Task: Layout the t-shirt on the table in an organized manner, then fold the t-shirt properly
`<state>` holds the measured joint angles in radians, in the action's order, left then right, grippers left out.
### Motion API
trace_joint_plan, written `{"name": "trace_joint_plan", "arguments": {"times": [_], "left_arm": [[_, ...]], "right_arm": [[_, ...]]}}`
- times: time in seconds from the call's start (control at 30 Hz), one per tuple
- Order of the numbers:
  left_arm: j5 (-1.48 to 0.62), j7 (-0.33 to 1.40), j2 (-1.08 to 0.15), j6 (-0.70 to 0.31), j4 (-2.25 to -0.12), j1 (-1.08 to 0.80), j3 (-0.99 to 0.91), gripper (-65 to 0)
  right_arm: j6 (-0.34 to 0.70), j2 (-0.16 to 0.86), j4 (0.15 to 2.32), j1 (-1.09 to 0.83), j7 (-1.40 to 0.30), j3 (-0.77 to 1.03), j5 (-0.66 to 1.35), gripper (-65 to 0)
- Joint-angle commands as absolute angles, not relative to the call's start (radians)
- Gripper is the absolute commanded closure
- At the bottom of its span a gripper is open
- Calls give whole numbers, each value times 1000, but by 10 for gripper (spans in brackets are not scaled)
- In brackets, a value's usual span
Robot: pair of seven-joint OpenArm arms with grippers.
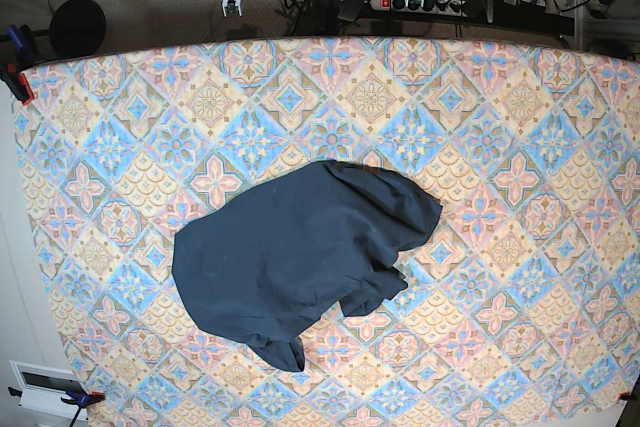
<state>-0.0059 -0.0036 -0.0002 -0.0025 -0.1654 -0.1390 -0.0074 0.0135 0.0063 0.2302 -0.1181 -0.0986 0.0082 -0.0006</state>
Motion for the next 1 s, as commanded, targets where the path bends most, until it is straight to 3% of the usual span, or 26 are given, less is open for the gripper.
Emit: {"name": "trace_joint_plan", "arguments": {"times": [0.0,0.77,0.97], "left_arm": [[-2,-5,1,1,-170,-148,-7,-2],[-1,-7,-27,1,-170,-186,-7,-2],[4,-5,-64,1,-346,-308,-2,-2]], "right_arm": [[8,13,234,-120,-101,5,2,0],[8,35,239,-174,-96,5,1,0],[8,81,420,-288,-101,7,4,0]]}}
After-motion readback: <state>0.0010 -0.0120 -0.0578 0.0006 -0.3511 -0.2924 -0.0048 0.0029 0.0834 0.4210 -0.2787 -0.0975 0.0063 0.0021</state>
